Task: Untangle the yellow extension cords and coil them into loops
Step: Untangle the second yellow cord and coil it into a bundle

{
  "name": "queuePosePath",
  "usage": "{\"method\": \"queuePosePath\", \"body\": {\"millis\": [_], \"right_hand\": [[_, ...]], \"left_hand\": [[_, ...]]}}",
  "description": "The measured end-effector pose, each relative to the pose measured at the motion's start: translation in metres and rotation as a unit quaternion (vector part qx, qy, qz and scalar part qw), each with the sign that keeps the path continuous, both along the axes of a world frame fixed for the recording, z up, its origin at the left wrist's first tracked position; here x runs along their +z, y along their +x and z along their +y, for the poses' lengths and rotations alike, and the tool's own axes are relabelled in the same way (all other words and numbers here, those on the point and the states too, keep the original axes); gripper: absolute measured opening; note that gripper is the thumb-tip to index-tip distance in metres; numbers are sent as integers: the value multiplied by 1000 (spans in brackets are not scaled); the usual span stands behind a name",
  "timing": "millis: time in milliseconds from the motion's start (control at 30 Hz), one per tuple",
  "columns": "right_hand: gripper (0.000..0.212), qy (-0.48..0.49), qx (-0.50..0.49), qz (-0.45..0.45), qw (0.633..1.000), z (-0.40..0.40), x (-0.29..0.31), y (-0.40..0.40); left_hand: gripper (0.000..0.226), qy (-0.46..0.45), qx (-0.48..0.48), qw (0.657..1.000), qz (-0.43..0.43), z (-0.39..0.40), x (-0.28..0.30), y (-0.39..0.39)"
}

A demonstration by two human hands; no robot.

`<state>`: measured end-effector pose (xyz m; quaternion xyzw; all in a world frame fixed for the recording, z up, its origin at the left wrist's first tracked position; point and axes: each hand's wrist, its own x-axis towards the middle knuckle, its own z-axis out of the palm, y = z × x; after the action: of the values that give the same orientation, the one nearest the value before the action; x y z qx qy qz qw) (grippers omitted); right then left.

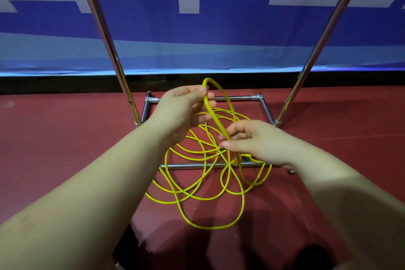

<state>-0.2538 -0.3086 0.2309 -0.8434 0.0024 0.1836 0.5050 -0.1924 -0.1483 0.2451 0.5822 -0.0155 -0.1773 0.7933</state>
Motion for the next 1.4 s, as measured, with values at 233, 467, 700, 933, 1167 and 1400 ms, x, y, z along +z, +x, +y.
{"method": "queuePosePath", "body": {"millis": [233, 467, 700, 933, 1167, 1400], "right_hand": [[11, 140, -58, -38, 988, 4, 11, 3], [13, 380, -240, -46, 892, -7, 25, 14], [18, 406, -322, -74, 852, -21, 22, 20], [18, 226, -157, 80, 958, -9, 13, 8], [13, 85, 61, 93, 990, 16, -6, -7], [15, 122, -79, -8, 989, 0, 12, 2]], "left_hand": [[15, -30, -39, 999, 12, -1, -2, -2], [27, 151, -269, 951, 23, -10, -15, -23], [25, 144, -307, 941, 6, -11, -11, -26], [22, 16, -127, 991, 46, -11, -8, -18], [11, -119, 21, 987, 107, -5, -8, -1], [18, 41, -108, 991, 71, 0, -12, -5]]}}
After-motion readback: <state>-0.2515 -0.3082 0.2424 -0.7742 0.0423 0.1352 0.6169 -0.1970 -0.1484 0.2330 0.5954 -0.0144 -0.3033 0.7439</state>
